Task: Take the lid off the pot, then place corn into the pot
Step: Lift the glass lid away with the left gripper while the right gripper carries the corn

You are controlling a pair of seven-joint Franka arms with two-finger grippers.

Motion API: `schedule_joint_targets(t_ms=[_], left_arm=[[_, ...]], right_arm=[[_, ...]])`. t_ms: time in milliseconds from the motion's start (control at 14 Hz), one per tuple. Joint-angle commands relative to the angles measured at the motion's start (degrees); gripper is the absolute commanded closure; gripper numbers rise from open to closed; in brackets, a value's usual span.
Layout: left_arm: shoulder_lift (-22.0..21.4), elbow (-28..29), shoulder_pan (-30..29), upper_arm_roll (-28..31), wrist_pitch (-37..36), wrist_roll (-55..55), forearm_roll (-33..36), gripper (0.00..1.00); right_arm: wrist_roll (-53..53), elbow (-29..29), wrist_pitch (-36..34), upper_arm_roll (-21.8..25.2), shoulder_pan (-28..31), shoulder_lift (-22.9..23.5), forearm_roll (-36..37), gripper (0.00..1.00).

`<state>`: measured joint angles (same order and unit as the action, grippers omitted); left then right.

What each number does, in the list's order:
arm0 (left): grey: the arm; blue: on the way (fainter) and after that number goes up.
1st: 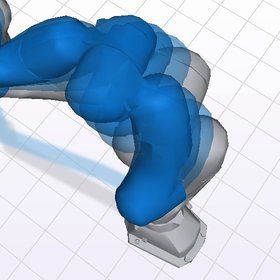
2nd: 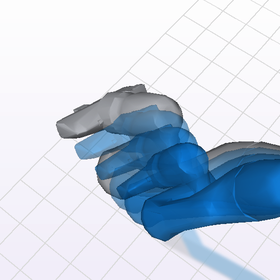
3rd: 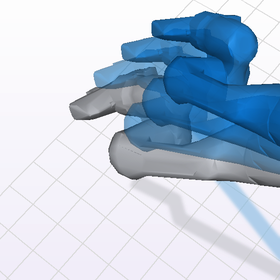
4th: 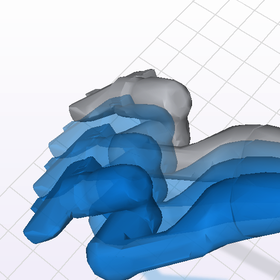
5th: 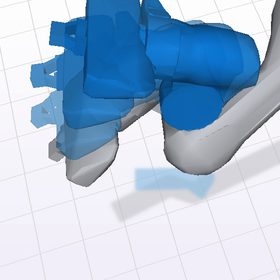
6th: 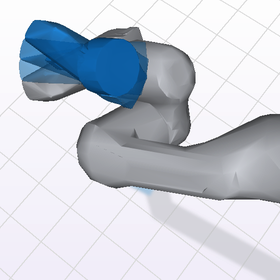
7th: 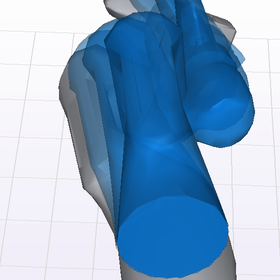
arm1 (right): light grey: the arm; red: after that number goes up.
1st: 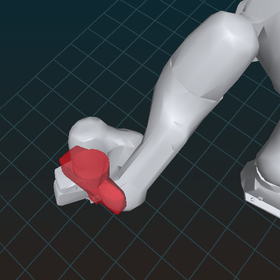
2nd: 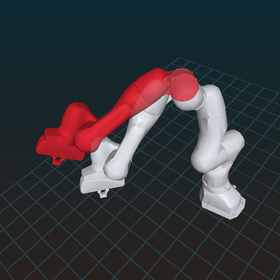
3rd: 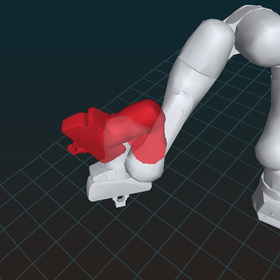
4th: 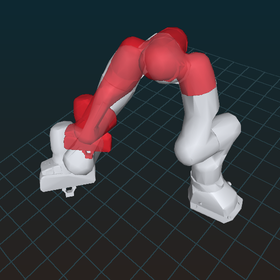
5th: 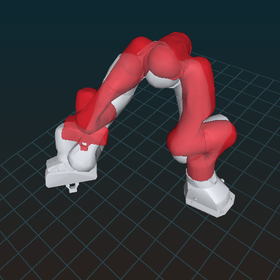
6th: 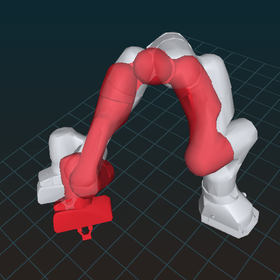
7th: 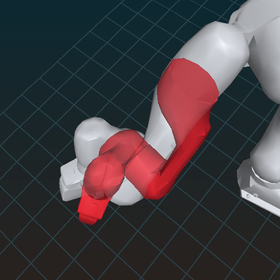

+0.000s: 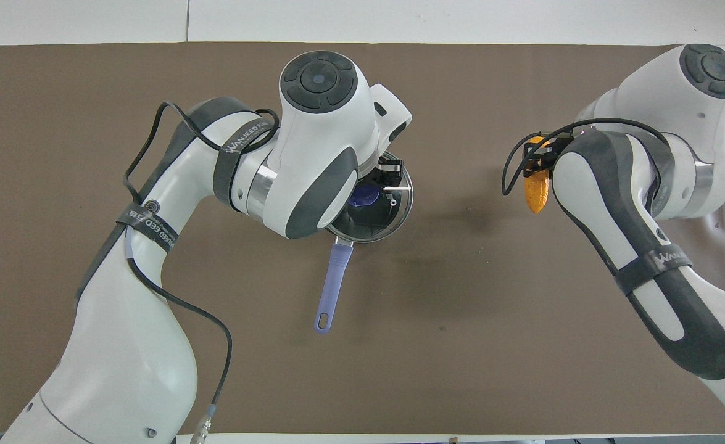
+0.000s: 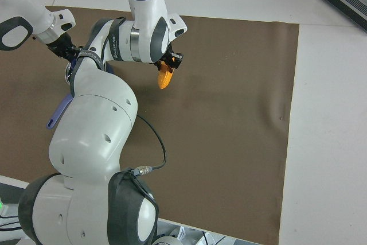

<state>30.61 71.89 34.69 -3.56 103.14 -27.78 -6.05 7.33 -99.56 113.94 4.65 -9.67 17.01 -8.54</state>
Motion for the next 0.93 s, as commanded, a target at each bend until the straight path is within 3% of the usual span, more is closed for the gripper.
schedule_joint_targets(t_ms=[0,286,500,643,786,857], left_arm=[[-4.0,0.6,-1.4,0.8,-4.3,-0.2,-1.8,1.00],[-9.8,0.4,-13.6,0.7,-12.0,2.6,-0.8,1.00],[-10.9,1.1,-23.1,0.5,-16.3,10.2,2.3,1.00],[-13.5,7.4,-30.5,0.6,-14.3,16.2,2.7,1.00],[-17.0,17.0,-36.8,0.7,-7.7,24.2,3.1,1.00],[-18.3,22.4,-39.9,0.7,-3.0,27.6,4.2,1.00]], right_arm=[[1.1,1.4,-0.2,-0.4,-1.0,0.5,-1.0,1.00],[6.7,5.6,-1.6,-0.4,-4.8,1.0,-1.0,1.00],[17.3,14.8,-6.6,-0.4,-14.9,4.5,3.1,1.00],[25.0,18.9,-7.3,-1.1,-17.6,7.6,3.2,1.00],[33.7,25.2,-6.8,-1.5,-22.6,13.6,3.9,1.00],[35.1,25.6,-5.8,-1.5,-23.4,15.1,4.0,1.00]])
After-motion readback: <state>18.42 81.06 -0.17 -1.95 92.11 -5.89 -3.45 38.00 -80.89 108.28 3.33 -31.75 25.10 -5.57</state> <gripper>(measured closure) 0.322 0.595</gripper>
